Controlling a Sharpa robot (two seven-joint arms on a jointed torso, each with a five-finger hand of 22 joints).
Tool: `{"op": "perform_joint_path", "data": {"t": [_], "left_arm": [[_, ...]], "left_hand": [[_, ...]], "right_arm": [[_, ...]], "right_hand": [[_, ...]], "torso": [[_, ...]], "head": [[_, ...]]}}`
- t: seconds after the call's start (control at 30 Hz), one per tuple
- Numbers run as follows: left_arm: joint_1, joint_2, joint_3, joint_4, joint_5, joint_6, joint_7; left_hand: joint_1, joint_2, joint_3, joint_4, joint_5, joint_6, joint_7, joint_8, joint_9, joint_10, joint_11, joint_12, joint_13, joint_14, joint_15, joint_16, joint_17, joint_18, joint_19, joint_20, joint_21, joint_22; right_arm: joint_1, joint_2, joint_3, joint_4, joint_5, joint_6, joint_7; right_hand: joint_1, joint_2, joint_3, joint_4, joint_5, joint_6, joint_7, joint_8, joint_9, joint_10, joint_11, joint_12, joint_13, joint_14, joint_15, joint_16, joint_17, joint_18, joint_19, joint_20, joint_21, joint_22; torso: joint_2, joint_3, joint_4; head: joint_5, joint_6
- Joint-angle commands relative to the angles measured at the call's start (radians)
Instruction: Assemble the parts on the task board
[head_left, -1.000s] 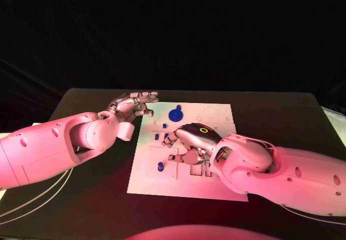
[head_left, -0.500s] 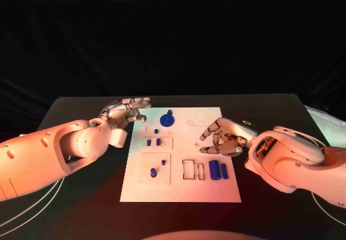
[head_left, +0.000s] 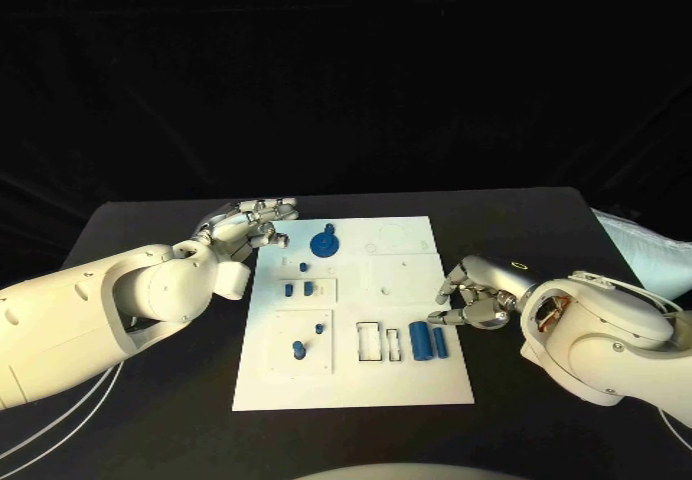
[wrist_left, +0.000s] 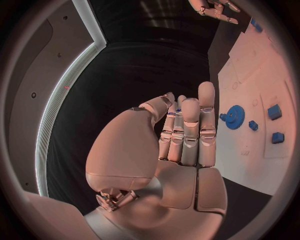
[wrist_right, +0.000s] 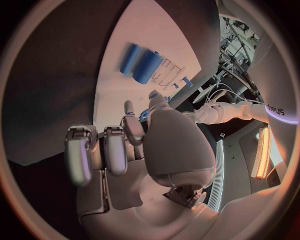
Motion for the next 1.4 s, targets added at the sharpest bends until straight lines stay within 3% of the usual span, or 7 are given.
{"op": "perform_joint_path", "data": {"t": [0.03,0.4,0.5,0.73,1.23,1.4], "left_arm": [[0.000,0.001,-0.001,0.000,-0.004,0.020,0.005],[-0.001,0.001,-0.006,-0.007,-0.004,0.022,0.005],[-0.001,0.001,-0.007,-0.008,-0.004,0.023,0.005],[-0.003,0.001,-0.007,-0.008,-0.004,0.025,0.004],[-0.004,-0.003,-0.008,-0.008,-0.004,0.029,-0.002],[-0.004,-0.004,-0.008,-0.007,-0.004,0.030,-0.002]], "left_hand": [[0.008,0.001,-0.005,0.000,0.004,-0.004,0.004,0.004,-0.001,-0.008,-0.001,0.006,0.002,-0.008,-0.001,-0.003,-0.001,0.018,-0.006,0.001,-0.004,-0.001],[0.008,0.001,-0.005,0.000,0.004,-0.004,0.004,0.004,-0.001,-0.008,-0.001,0.006,0.002,-0.008,-0.001,-0.003,-0.001,0.018,-0.006,0.001,-0.004,-0.001],[0.008,0.001,-0.005,0.000,0.004,-0.004,0.004,0.004,-0.001,-0.008,-0.001,0.006,0.002,-0.008,-0.001,-0.003,-0.001,0.018,-0.006,0.001,-0.004,-0.001],[0.008,0.001,-0.005,0.000,0.004,-0.004,0.004,0.004,-0.001,-0.008,-0.001,0.006,0.002,-0.008,-0.001,-0.003,-0.001,0.018,-0.006,0.001,-0.004,-0.001],[0.008,0.001,-0.005,0.000,0.004,-0.004,0.004,0.004,-0.001,-0.008,-0.001,0.006,0.002,-0.008,-0.001,-0.003,-0.001,0.018,-0.006,0.001,-0.004,-0.001],[0.008,0.001,-0.005,0.000,0.004,-0.004,0.004,0.004,-0.001,-0.008,-0.001,0.006,0.002,-0.008,-0.001,-0.003,-0.001,0.018,-0.006,0.001,-0.004,-0.001]], "right_arm": [[-0.007,0.005,-0.002,0.005,-0.056,0.053,-0.053],[-0.037,0.027,-0.004,0.008,-0.074,0.095,-0.062],[-0.041,0.034,-0.005,0.002,-0.080,0.100,-0.063],[-0.059,0.069,-0.005,-0.014,-0.084,0.098,-0.064],[-0.090,0.129,-0.005,-0.070,-0.086,0.104,-0.067],[-0.096,0.142,-0.005,-0.081,-0.084,0.104,-0.067]], "right_hand": [[-0.014,0.005,-0.013,0.001,0.000,-0.004,-0.001,0.005,0.004,0.010,-0.001,0.011,0.016,0.077,0.001,0.005,0.097,-0.020,0.038,0.006,0.005,0.169],[-0.022,0.013,-0.034,0.001,0.005,0.005,-0.005,0.018,0.015,0.016,-0.004,0.026,0.042,0.078,-0.001,0.010,0.105,-0.020,0.039,0.006,0.008,0.173],[-0.022,0.014,-0.034,0.001,0.007,0.005,-0.005,0.019,0.016,0.016,-0.004,0.026,0.042,0.078,-0.001,0.010,0.106,-0.020,0.040,0.005,0.008,0.174],[-0.021,0.019,-0.036,0.001,0.010,0.005,-0.006,0.020,0.018,0.016,-0.005,0.026,0.044,0.078,-0.001,0.010,0.106,-0.020,0.040,0.005,0.008,0.174],[-0.019,0.037,-0.039,0.001,0.022,0.005,-0.007,0.024,0.023,0.017,-0.006,0.029,0.053,0.077,-0.002,0.011,0.106,-0.021,0.040,0.004,0.009,0.175],[-0.010,0.056,-0.040,-0.001,0.033,0.011,-0.010,0.032,0.031,0.020,-0.008,0.032,0.063,0.077,-0.004,0.011,0.106,-0.021,0.040,0.003,0.009,0.176]], "torso": [[0.000,-0.0002,0.0005],[0.000,0.0004,-0.0022],[0.000,-0.0010,-0.0014],[0.001,0.0001,0.0013],[0.001,-0.0020,0.0011],[0.001,-0.0022,0.0005]], "head": [[-0.002,-0.002],[-0.001,0.000],[-0.004,0.004],[-0.005,0.004],[0.003,0.003],[0.002,0.003]]}}
